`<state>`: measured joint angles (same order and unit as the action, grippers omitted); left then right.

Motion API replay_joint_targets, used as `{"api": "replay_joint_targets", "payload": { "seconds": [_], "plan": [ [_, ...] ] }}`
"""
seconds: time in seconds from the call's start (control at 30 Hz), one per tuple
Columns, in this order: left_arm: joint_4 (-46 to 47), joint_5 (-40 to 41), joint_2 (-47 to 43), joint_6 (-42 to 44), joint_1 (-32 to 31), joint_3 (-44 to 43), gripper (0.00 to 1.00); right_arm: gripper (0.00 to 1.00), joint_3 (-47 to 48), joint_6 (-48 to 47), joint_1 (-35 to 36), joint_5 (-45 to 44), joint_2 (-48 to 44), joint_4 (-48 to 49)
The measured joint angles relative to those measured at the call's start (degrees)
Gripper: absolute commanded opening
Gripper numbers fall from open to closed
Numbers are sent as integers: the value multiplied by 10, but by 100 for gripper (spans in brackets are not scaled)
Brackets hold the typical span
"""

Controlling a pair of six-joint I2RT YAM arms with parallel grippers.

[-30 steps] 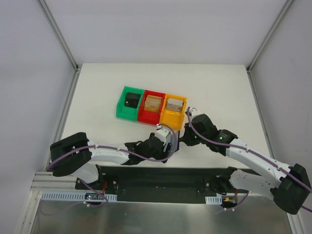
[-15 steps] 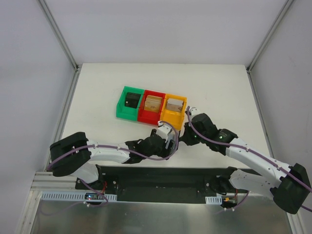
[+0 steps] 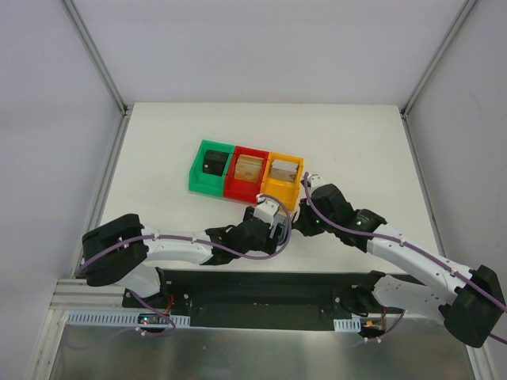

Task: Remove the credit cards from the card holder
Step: Remove the credit card from the card holder.

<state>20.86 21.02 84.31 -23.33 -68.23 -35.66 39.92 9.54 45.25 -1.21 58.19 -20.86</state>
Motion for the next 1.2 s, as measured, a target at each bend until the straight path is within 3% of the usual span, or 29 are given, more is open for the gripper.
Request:
{"api": "replay_joint_targets", "payload": {
  "seconds": [0.57, 1.07, 1.2],
  "plan": [
    [-58, 94, 0, -3, -1, -8, 71, 0, 0, 0, 0, 0, 0, 0],
    [-39, 80, -5, 8, -1, -13, 72, 0, 0, 0, 0, 0, 0, 0],
    [-22, 56, 2, 19, -4, -26, 72, 21, 0, 0, 0, -4, 0, 0]
  ]
}}
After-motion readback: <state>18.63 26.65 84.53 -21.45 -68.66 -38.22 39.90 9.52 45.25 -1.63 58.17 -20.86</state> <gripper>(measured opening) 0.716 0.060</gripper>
